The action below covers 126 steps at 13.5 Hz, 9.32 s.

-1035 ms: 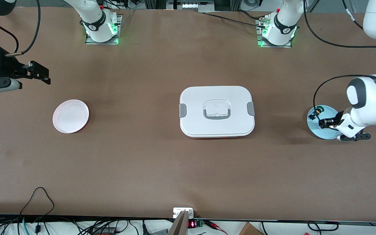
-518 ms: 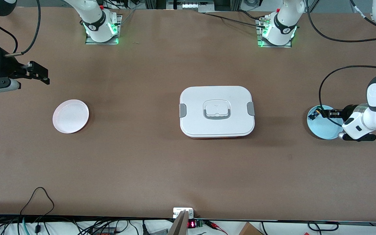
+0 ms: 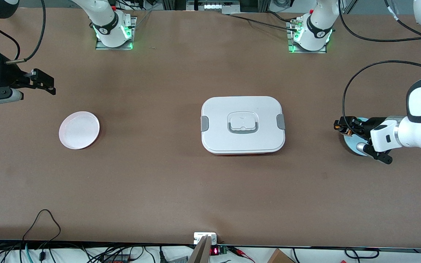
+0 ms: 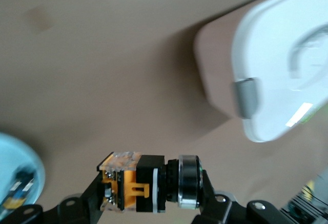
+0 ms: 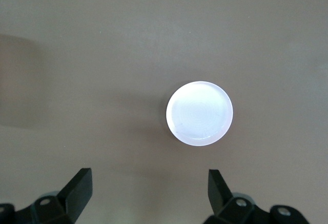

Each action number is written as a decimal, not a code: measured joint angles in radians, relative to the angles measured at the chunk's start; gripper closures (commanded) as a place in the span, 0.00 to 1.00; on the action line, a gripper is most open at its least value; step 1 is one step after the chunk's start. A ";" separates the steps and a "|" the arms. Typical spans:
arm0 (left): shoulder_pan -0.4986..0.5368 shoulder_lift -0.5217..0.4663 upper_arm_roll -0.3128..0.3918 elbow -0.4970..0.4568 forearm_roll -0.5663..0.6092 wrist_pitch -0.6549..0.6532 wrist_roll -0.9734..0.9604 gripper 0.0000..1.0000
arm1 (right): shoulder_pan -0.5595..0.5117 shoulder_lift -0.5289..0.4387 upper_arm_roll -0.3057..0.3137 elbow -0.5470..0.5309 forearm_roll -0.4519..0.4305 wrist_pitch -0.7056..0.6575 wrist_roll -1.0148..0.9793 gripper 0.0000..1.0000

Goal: Transfer orange switch to right arm and place
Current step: 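Carry the switch over the white box while the right gripper approaches, then close the right gripper on the orange switch beside the left gripper, then open the left gripper and pull the switch away with the right gripper, then carry the switch over the white plate while the left gripper withdraws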

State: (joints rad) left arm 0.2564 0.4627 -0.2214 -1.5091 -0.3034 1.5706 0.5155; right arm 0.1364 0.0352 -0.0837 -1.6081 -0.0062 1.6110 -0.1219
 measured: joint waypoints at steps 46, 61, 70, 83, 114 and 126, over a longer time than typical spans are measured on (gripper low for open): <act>-0.282 0.104 -0.211 -0.185 -1.285 0.415 1.538 0.84 | 0.484 0.344 0.010 -0.228 2.010 0.538 -0.344 0.04; -0.281 0.104 -0.211 -0.186 -1.285 0.415 1.541 0.84 | 0.510 0.389 0.009 -0.186 2.023 0.539 -0.376 0.32; -0.280 0.104 -0.211 -0.187 -1.285 0.415 1.541 0.84 | 0.506 0.417 0.003 -0.155 2.024 0.540 -0.376 0.41; -0.279 0.103 -0.211 -0.191 -1.289 0.418 1.543 0.59 | 0.506 0.418 0.002 -0.148 2.028 0.539 -0.386 1.00; -0.019 -0.005 -0.205 -0.039 -0.147 -0.194 0.244 0.00 | -0.017 0.344 -0.016 0.040 1.002 -0.092 -0.149 1.00; -0.034 -0.054 -0.122 0.235 0.398 -0.302 -0.259 0.00 | -0.006 0.175 -0.012 -0.140 0.003 0.175 -0.123 1.00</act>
State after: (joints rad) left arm 0.2220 0.4087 -0.3433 -1.2739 0.0946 1.2690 0.2566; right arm 0.1307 0.2104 -0.0960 -1.7480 -0.0036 1.7863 -0.2448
